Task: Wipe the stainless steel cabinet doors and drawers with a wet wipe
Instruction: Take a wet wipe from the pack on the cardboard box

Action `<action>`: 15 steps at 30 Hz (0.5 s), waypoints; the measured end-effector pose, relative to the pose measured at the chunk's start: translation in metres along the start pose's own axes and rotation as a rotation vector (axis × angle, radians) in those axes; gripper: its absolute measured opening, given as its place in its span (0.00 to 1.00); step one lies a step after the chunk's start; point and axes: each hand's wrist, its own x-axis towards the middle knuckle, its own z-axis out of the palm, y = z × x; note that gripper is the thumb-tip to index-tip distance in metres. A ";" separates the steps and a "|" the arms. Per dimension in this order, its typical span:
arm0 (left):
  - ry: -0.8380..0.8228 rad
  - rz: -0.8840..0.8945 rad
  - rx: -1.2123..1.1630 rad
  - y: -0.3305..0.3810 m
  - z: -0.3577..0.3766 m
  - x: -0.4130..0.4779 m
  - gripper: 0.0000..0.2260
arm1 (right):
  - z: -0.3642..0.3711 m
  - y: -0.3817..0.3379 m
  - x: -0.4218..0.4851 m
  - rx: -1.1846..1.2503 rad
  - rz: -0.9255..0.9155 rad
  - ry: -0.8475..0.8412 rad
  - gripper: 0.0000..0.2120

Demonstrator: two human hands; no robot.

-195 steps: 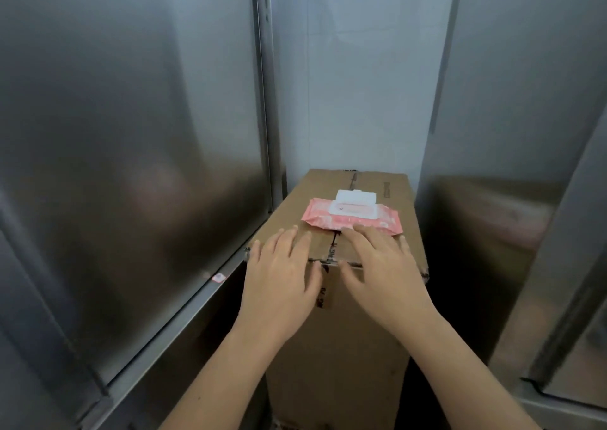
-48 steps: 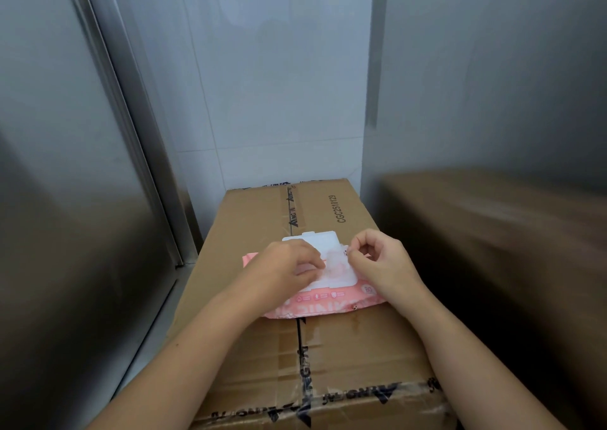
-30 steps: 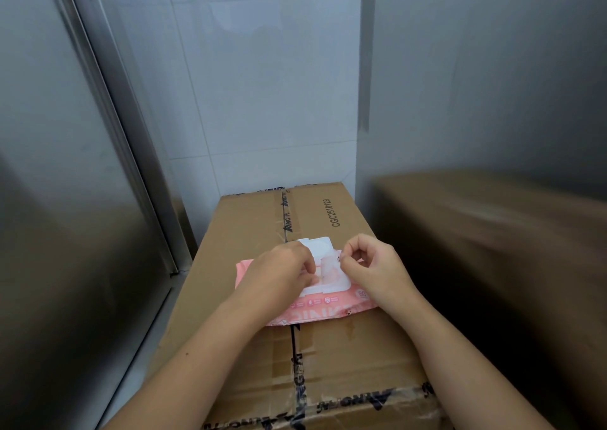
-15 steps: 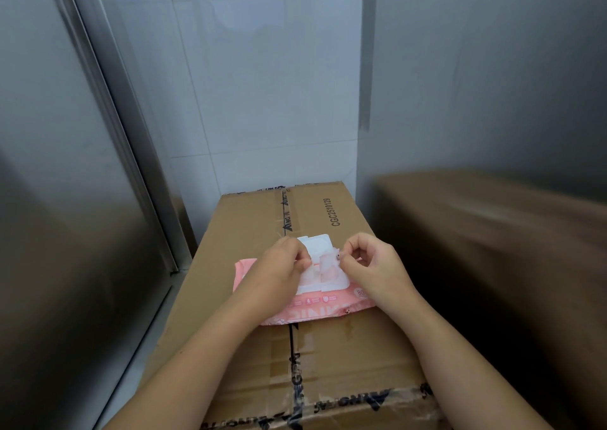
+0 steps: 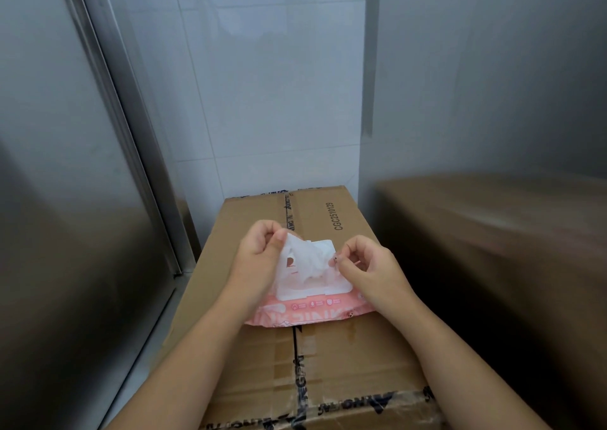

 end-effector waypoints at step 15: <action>0.230 0.061 -0.108 0.009 -0.020 -0.006 0.05 | 0.016 -0.005 -0.001 -0.474 -0.249 -0.251 0.05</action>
